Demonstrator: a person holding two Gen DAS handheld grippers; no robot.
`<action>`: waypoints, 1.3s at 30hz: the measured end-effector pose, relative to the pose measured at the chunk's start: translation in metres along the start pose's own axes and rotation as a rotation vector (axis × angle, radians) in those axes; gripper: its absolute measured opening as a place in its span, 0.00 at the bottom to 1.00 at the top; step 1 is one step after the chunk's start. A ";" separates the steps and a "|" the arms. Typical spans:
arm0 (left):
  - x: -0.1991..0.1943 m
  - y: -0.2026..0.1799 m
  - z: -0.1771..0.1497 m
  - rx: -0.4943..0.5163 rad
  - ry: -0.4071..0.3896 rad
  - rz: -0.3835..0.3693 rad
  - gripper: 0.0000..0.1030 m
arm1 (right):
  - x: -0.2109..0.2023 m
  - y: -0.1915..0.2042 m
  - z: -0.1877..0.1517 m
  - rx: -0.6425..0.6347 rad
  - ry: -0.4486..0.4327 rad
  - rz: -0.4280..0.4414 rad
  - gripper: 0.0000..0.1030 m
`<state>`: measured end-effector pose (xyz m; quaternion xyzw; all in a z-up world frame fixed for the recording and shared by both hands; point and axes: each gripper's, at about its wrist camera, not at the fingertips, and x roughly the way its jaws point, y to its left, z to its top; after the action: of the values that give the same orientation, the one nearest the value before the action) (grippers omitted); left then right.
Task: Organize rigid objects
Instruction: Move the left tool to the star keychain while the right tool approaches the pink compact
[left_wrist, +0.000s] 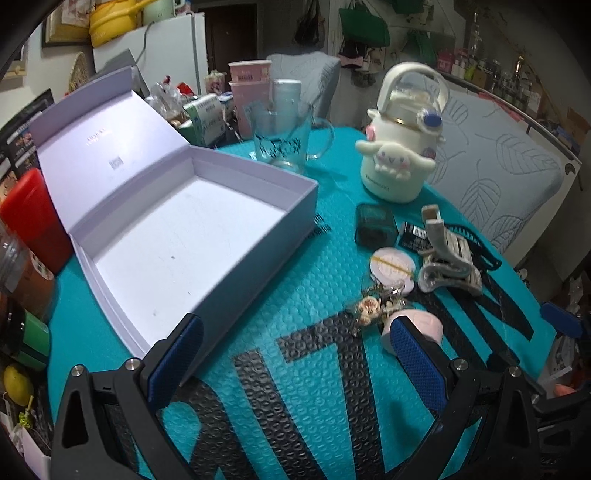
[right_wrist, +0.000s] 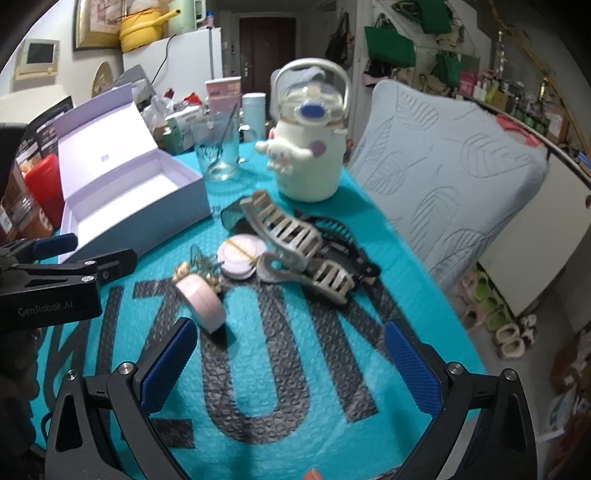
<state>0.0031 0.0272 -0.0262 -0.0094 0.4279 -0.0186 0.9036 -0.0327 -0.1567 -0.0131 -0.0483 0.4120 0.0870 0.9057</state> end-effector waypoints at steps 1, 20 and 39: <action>0.001 -0.001 -0.001 0.003 0.002 -0.001 1.00 | 0.003 -0.001 -0.002 0.005 0.007 0.009 1.00; 0.055 -0.032 0.027 -0.051 0.173 -0.094 1.00 | 0.037 -0.041 0.000 0.065 0.022 0.060 1.00; 0.077 -0.042 0.019 -0.092 0.250 -0.160 0.61 | 0.042 -0.060 -0.004 0.097 0.010 0.055 1.00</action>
<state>0.0658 -0.0181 -0.0719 -0.0823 0.5354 -0.0721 0.8375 0.0033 -0.2115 -0.0466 0.0069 0.4215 0.0916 0.9022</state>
